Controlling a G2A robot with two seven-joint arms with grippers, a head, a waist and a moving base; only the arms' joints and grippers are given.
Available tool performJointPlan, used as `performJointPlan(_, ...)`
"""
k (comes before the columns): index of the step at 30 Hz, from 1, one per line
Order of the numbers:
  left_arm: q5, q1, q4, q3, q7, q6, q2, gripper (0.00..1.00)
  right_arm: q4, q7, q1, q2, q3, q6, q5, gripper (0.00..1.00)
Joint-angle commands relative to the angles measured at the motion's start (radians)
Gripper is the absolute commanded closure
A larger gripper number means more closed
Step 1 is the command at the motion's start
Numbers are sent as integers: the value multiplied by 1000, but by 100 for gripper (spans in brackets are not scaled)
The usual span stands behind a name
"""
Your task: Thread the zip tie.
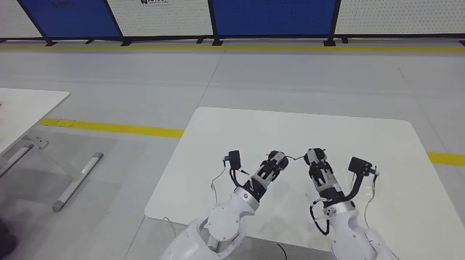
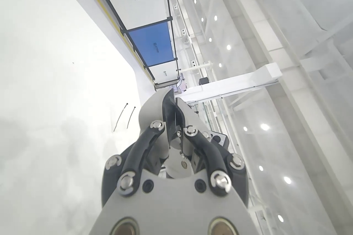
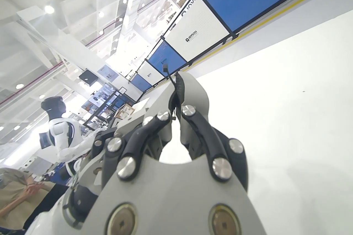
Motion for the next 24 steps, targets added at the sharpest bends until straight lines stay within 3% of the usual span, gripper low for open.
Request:
performJointPlan(1,3,0,0,-1,2,0,-1,100,-4,2,-4,-1,2,0,-4,93)
performJointPlan(8,12,3,-1,-3,0,2,-3,100,-10,10,-12,-4,8,-3,-15,73)
performJointPlan(12,26,4,-4,-5,3,6,-4,100,-15,14,-16,-6,11,-7,-22,67)
performJointPlan(19,34,5,-4,-5,5,16,-7,100,-20,21,-28,-8,16,-13,-46,65)
performJointPlan(24,40,2,-7,-3,9,20,-10,100,-26,19,-40,-9,21,-16,-64,72)
